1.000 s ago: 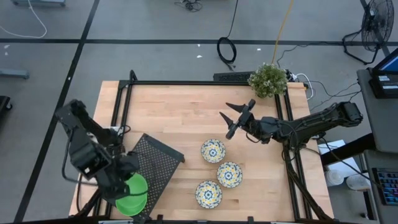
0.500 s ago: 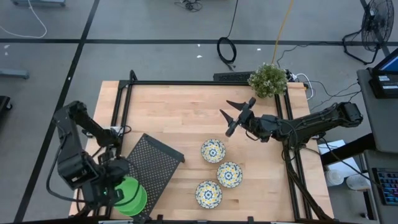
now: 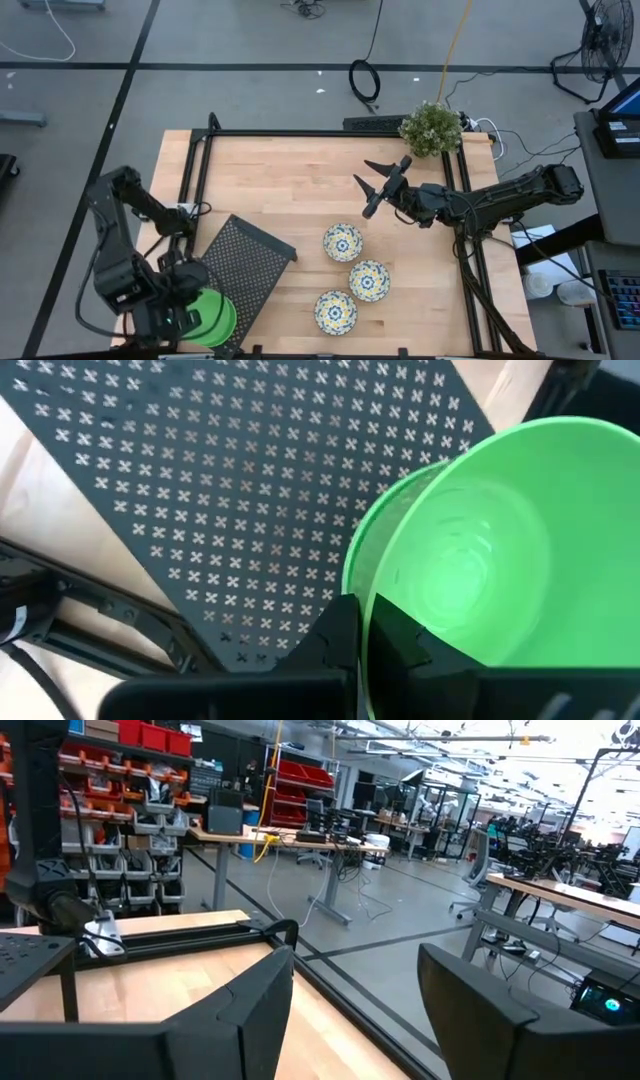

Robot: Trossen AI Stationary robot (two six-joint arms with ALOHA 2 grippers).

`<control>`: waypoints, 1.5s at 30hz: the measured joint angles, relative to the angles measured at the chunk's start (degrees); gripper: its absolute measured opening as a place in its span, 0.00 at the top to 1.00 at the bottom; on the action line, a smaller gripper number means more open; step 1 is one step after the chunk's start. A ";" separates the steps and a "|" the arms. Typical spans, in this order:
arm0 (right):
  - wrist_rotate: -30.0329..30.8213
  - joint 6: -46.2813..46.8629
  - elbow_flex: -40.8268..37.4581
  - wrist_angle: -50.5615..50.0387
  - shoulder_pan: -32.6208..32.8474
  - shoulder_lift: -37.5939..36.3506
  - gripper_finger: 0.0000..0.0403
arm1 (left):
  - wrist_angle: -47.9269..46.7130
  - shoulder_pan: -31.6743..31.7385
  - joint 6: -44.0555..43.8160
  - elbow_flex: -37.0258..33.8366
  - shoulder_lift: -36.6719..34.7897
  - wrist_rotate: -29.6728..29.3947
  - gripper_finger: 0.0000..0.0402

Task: Pick & Place Mini bowls
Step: Stack the green bowl on the green bowls on the shelf

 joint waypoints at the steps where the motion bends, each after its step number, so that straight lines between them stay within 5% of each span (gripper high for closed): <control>1: 0.00 0.01 0.00 0.00 0.00 0.00 0.49 | 0.04 0.02 0.47 0.00 0.56 0.52 0.99; 11: 0.00 0.03 0.00 0.00 0.00 0.00 0.49 | 0.22 0.57 0.87 -0.04 2.47 1.80 0.99; 45: 0.00 0.06 0.00 -0.02 0.02 -0.02 0.49 | 4.19 0.57 6.71 -0.04 2.38 -2.74 0.67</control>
